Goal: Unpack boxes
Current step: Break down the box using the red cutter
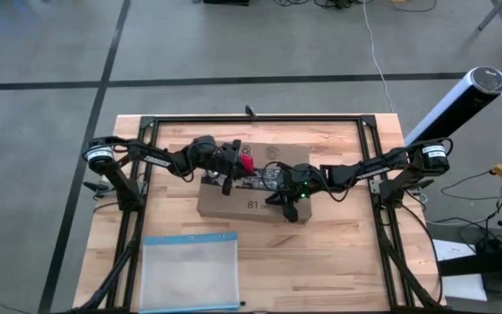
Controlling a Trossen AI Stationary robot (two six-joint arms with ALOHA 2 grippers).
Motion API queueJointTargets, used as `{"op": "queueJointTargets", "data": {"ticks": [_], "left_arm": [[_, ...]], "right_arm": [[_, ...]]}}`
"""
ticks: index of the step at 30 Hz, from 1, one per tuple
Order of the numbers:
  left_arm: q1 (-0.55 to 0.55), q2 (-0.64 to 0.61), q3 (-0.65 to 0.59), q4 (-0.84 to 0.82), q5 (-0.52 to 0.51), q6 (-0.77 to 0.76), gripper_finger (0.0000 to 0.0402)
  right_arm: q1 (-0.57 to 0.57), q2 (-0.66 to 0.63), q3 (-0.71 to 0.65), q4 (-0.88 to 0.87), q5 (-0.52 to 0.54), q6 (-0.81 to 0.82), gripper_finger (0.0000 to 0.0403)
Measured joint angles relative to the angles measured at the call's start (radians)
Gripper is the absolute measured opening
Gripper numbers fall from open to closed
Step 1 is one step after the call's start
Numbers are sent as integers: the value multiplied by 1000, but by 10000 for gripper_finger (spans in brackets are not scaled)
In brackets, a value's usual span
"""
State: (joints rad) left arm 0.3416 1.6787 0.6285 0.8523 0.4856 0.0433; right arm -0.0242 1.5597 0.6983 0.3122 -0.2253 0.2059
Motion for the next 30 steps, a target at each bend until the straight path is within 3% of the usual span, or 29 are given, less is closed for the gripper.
{"op": "queueJointTargets", "data": {"ticks": [12,23,30], "left_arm": [[0,-42,1,-100,-28,0,22],[0,-179,0,-348,-85,11,22],[0,-191,0,-377,-87,-9,22]], "right_arm": [[-2,0,2,-10,13,8,0],[-2,-1,2,-13,24,13,0],[-2,-1,2,-13,32,20,0]]}}
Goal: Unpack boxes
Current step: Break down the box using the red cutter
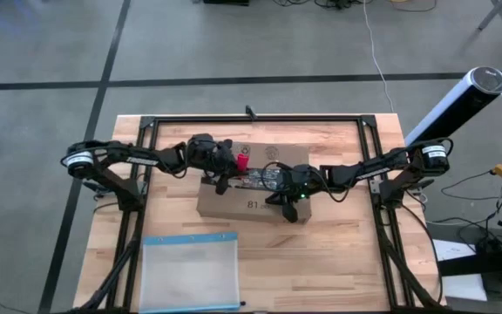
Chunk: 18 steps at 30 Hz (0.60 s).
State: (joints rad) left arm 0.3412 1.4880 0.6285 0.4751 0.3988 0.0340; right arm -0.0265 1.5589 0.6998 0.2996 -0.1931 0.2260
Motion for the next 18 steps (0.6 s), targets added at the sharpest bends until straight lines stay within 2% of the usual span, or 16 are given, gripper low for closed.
{"op": "queueJointTargets", "data": {"ticks": [8,18], "left_arm": [[-20,-53,-1,-58,-26,-47,22],[-25,-178,-2,-262,-115,-35,22]], "right_arm": [[-5,0,0,-3,14,10,0],[-6,0,-1,-4,23,10,0]]}}
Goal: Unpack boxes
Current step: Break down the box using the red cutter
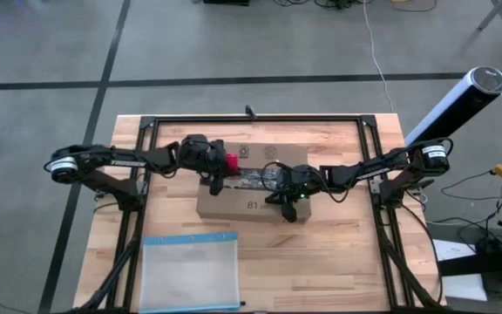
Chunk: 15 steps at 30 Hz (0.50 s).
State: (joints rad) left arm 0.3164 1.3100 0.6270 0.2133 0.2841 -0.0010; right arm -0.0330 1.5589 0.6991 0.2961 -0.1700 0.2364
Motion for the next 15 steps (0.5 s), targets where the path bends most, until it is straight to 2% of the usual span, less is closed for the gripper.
{"op": "queueJointTargets", "data": {"ticks": [7,15], "left_arm": [[0,-85,0,-145,-62,15,22],[0,-120,0,-212,-92,20,22]], "right_arm": [[0,0,0,-1,3,2,0],[0,0,0,-2,3,1,0]]}}
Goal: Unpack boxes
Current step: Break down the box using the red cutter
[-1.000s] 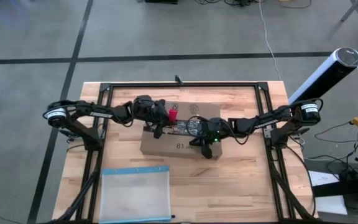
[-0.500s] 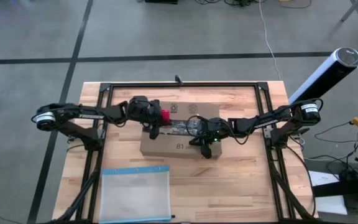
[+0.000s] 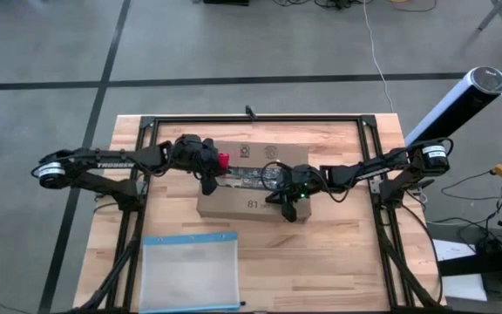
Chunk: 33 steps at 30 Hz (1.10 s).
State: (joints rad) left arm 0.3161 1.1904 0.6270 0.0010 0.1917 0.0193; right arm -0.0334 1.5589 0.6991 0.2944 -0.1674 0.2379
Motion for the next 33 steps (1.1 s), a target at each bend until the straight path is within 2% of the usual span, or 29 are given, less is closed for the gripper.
{"op": "queueJointTargets", "data": {"ticks": [7,17,33], "left_arm": [[0,-61,0,-46,-24,3,22],[0,-156,0,-218,-100,9,22],[0,-303,0,-344,-145,5,22]], "right_arm": [[0,0,0,-1,-1,4,0],[0,0,0,-16,6,5,0],[0,0,2,-9,14,5,0]]}}
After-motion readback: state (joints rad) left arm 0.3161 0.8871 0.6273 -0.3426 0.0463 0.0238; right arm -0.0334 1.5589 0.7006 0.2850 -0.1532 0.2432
